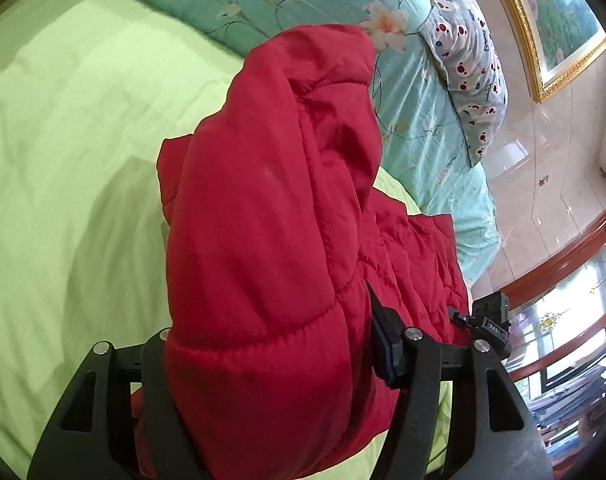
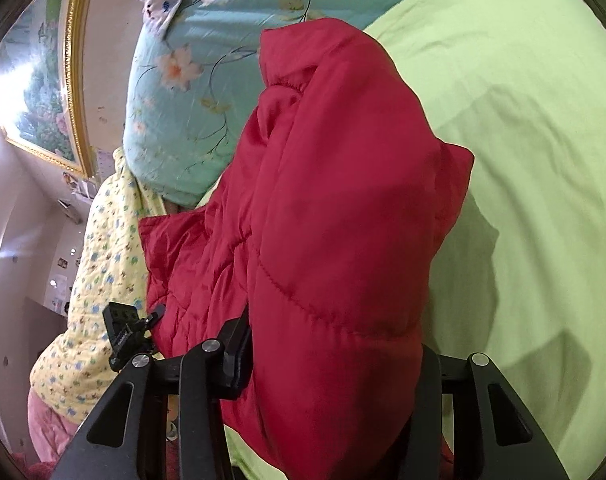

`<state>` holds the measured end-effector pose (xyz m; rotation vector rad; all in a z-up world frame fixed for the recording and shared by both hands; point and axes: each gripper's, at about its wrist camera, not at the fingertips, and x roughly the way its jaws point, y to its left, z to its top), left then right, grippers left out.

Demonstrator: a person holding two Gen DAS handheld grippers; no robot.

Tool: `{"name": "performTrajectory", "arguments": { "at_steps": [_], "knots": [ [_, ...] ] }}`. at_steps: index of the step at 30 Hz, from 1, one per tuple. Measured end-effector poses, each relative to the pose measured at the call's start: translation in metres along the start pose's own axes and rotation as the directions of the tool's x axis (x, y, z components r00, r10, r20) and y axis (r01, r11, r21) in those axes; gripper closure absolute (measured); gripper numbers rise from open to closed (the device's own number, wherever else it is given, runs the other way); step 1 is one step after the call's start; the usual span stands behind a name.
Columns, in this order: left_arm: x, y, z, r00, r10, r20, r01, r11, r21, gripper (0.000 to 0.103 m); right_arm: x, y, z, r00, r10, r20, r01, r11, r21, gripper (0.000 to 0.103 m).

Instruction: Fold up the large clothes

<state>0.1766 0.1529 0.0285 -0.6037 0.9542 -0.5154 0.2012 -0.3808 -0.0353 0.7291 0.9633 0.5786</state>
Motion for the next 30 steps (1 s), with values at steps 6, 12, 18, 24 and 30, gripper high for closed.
{"name": "performTrajectory", "arguments": {
  "at_steps": [6,12,18,24,30],
  "knots": [
    [-0.01,0.003,-0.016,0.998,0.054,-0.012,-0.054,0.998,0.035,0.041,-0.008,-0.001,-0.028,1.0,-0.006,0.003,0.006,1.0,-0.003,0.056],
    [0.01,0.003,-0.013,0.981,0.191,0.027,-0.193,0.976,0.106,0.04,-0.005,-0.01,-0.031,0.994,-0.101,0.039,0.101,0.995,-0.014,0.052],
    [0.028,0.014,-0.013,0.971,0.235,0.051,-0.238,0.969,0.073,0.032,-0.001,-0.023,-0.032,0.987,-0.139,0.081,0.14,0.99,-0.001,0.042],
    [0.029,0.009,-0.018,0.945,0.312,0.099,-0.318,0.946,0.062,0.02,-0.004,-0.031,-0.041,0.979,-0.14,0.15,0.145,0.989,-0.019,0.032],
    [0.013,-0.001,-0.022,0.927,0.358,0.112,-0.363,0.932,0.021,0.019,-0.01,-0.028,-0.045,0.964,-0.162,0.21,0.175,0.984,-0.04,0.018]
  ]
}}
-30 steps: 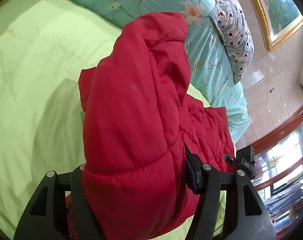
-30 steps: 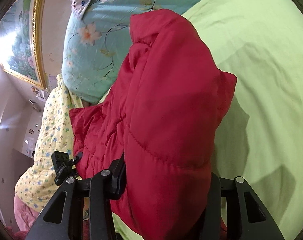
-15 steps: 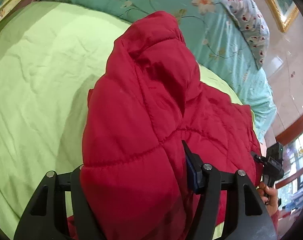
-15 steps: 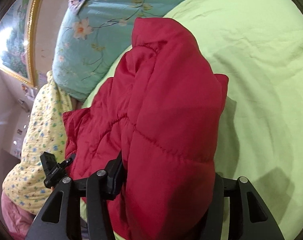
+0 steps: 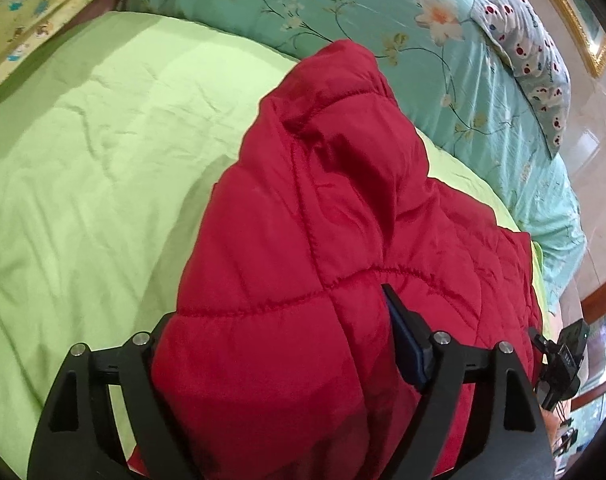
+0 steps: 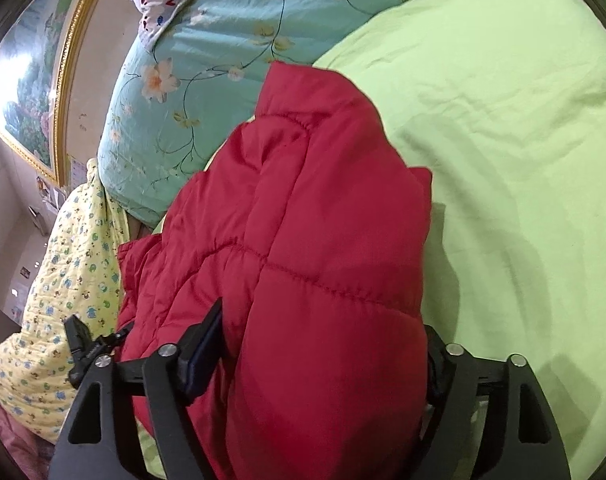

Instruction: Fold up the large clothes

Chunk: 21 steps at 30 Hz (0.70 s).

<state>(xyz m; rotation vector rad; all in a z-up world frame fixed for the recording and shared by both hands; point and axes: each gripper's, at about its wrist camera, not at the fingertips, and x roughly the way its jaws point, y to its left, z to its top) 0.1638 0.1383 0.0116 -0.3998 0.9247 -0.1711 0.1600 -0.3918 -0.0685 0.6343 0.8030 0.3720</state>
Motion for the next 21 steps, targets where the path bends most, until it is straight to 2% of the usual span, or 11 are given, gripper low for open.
{"name": "performTrajectory", "arguments": {
  "at_steps": [6,9,13,17,21],
  "knots": [
    [-0.022,-0.001,-0.001,0.998,0.06,0.01,-0.06,0.998,-0.014,0.019,-0.015,-0.006,0.001,0.997,-0.003,0.076,0.001,1.0,0.027,0.012],
    [-0.035,-0.002,0.0,0.994,0.1,0.052,-0.1,0.995,-0.018,0.019,-0.026,-0.006,0.002,0.991,-0.024,0.13,0.02,0.999,0.032,0.01],
    [-0.055,0.001,0.0,0.977,0.172,0.123,-0.169,0.985,-0.032,0.018,-0.043,-0.016,0.001,0.979,-0.046,0.199,0.028,0.995,0.092,0.01],
    [-0.071,0.01,-0.002,0.975,0.149,0.163,-0.14,0.988,-0.065,0.018,-0.054,-0.021,-0.001,0.97,-0.044,0.241,0.012,0.991,0.131,0.01],
    [-0.082,0.004,-0.018,0.977,0.109,0.184,-0.101,0.994,-0.051,0.018,-0.057,-0.013,-0.004,0.967,-0.059,0.249,0.035,0.994,0.102,0.01]
  ]
}}
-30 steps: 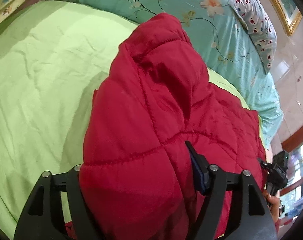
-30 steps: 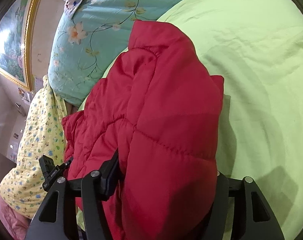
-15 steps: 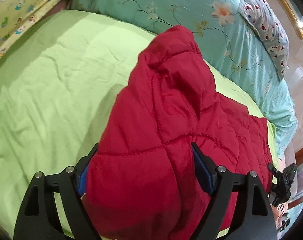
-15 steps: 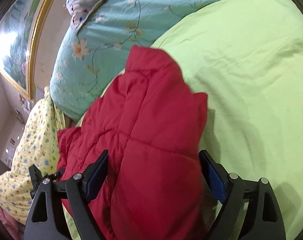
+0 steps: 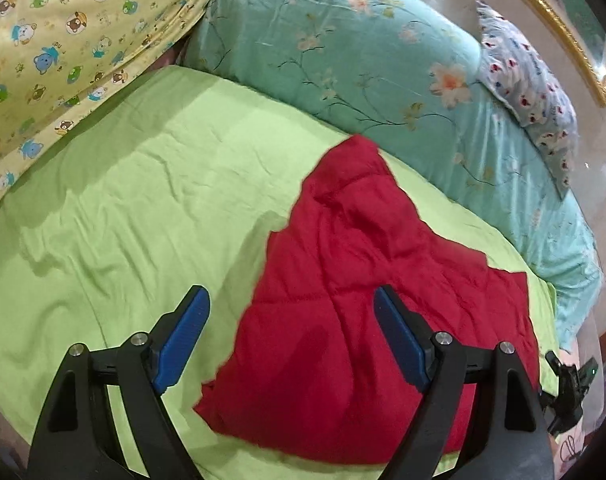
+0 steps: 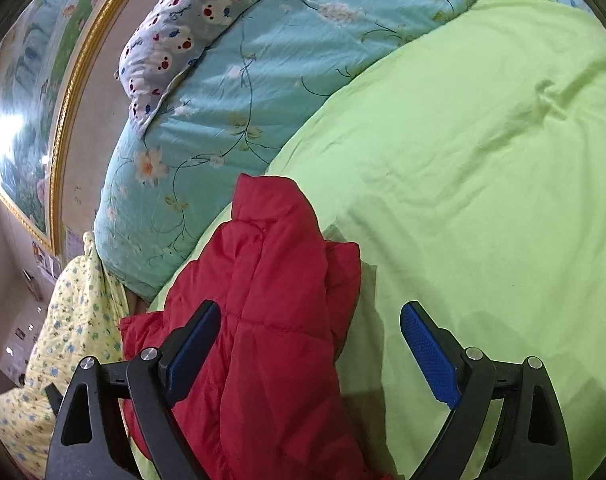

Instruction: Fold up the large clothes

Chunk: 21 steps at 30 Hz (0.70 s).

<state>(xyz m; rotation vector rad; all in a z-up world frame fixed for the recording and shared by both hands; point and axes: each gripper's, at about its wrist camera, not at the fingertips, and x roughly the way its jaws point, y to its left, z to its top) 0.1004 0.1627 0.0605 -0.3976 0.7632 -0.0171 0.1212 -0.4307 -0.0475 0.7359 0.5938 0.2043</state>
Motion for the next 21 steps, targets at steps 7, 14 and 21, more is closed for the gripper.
{"name": "performTrajectory", "arguments": {
  "at_steps": [7,14,21],
  "knots": [
    [-0.001,-0.022,-0.029,0.998,-0.036,-0.053,0.04,0.995,0.088,0.018,-0.014,0.035,-0.008,0.996,-0.053,0.072,0.065,0.983,-0.173,0.01],
    [0.004,-0.053,-0.055,0.996,-0.026,-0.086,0.043,0.978,0.206,0.018,-0.019,0.066,-0.021,0.984,-0.117,0.138,0.158,0.929,-0.335,0.01],
    [-0.001,-0.079,-0.067,0.998,-0.047,-0.052,0.061,0.943,0.326,0.018,-0.005,0.113,-0.054,0.979,-0.145,0.146,0.202,0.802,-0.563,0.01]
  ]
}}
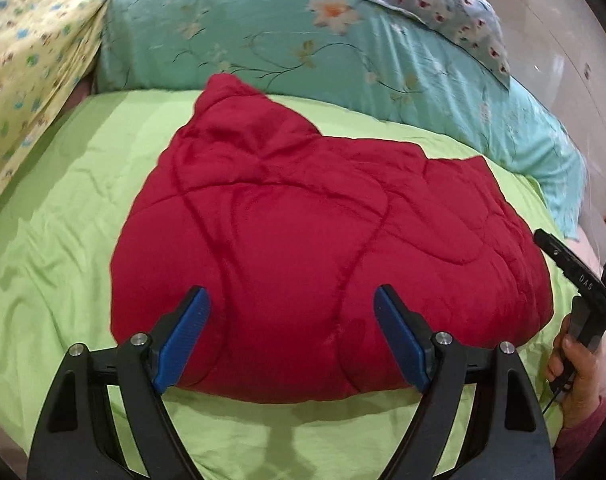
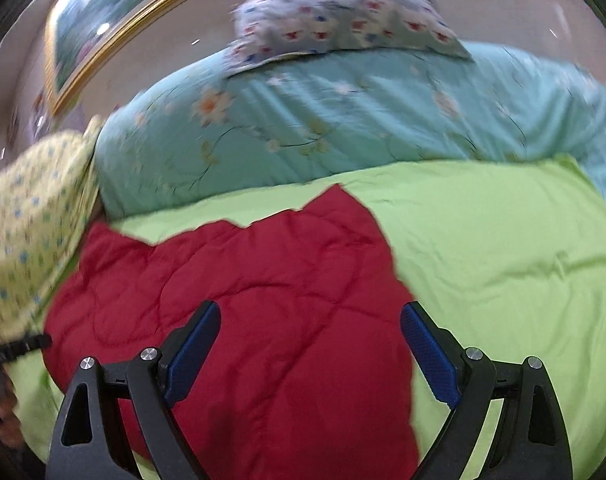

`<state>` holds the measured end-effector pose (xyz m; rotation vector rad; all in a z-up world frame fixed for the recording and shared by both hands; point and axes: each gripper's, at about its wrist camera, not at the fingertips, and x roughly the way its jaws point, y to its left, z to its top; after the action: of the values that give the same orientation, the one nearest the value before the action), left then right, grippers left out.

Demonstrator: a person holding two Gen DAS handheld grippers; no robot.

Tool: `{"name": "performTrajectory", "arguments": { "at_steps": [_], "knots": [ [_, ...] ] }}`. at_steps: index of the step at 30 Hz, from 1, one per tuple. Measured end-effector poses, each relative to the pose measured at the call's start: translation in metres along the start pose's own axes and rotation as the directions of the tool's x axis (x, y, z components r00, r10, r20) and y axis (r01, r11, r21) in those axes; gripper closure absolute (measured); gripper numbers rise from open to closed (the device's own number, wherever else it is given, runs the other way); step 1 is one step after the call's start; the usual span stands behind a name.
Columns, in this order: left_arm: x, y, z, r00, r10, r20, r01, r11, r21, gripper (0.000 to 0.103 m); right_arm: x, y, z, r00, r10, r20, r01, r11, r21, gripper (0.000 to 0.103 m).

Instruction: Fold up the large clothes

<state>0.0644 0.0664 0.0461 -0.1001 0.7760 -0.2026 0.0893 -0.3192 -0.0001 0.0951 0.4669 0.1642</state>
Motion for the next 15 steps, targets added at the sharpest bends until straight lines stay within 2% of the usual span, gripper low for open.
{"name": "performTrajectory", "arguments": {
  "at_steps": [9,13,15],
  "knots": [
    [0.031,-0.005,-0.003,0.999,0.043,-0.027,-0.042,0.998,0.047,0.016,0.022,0.065,-0.008,0.992,0.076,-0.102,-0.093,0.981,-0.173,0.01],
    [0.042,-0.005,0.008,0.998,0.048,-0.045,-0.045,0.997,0.069,0.011,0.037,0.089,-0.005,0.983,0.053,-0.176,-0.097,0.963,-0.25,0.01],
    [0.049,-0.005,0.013,0.997,0.053,-0.058,-0.048,0.996,0.078,0.008,0.049,0.091,-0.003,0.974,0.04,-0.223,-0.095,0.966,-0.242,0.01]
  ]
}}
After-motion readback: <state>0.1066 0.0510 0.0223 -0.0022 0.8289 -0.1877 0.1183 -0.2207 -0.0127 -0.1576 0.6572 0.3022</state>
